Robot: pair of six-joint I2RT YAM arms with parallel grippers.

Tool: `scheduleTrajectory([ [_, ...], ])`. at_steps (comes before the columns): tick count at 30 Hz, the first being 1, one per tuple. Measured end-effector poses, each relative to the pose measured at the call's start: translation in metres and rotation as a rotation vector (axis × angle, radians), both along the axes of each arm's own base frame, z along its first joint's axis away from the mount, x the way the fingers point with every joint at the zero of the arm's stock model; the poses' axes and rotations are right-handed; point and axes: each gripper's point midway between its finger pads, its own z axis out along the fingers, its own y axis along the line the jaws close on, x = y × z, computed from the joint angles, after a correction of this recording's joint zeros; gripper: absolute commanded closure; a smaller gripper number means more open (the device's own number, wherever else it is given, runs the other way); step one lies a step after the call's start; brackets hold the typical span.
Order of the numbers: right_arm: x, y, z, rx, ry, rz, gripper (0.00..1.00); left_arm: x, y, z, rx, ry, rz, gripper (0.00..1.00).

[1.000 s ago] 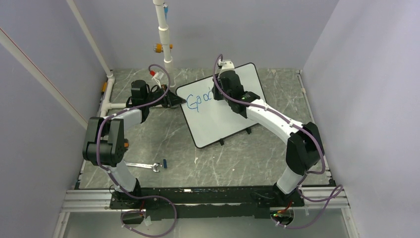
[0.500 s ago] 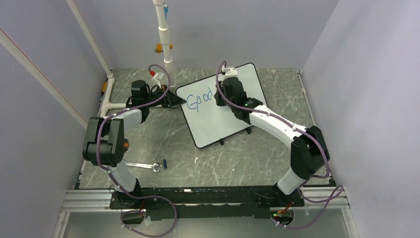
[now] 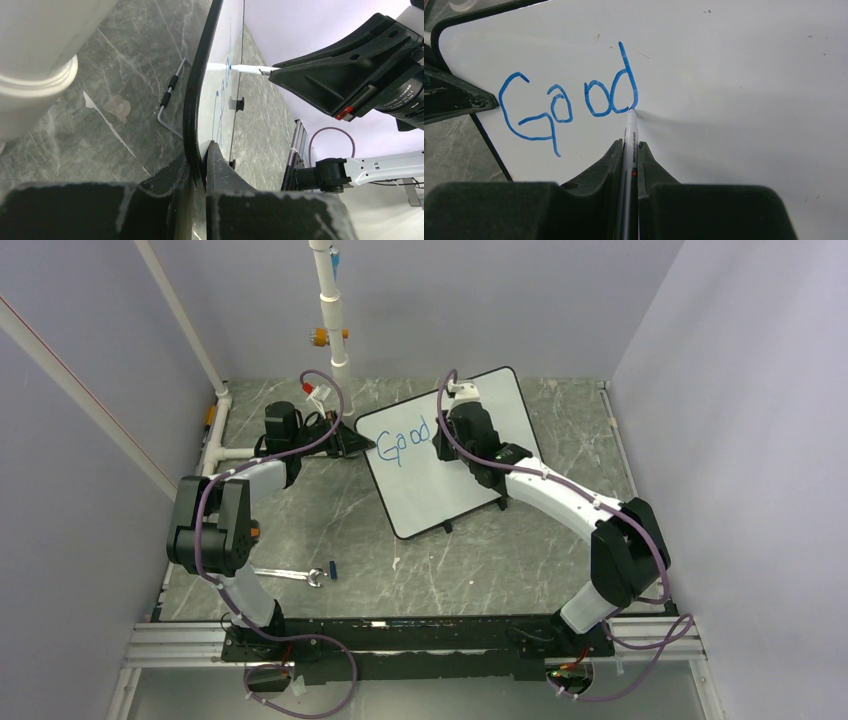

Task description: Write a sentence on the whiteboard

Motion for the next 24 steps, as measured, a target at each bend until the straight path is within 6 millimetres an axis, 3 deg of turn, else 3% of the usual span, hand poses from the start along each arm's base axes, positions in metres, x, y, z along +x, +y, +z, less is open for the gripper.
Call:
scheduleTrajectory([
  [17, -0.016, -0.017, 0.000, -0.051, 0.028, -0.022, 1.00, -0.003, -0.004, 0.007, 0.004, -0.030, -0.013, 1.00],
  [24, -0.031, -0.035, 0.045, -0.017, -0.044, -0.049, 1.00, -0.004, -0.005, 0.009, 0.008, -0.046, -0.018, 1.00],
])
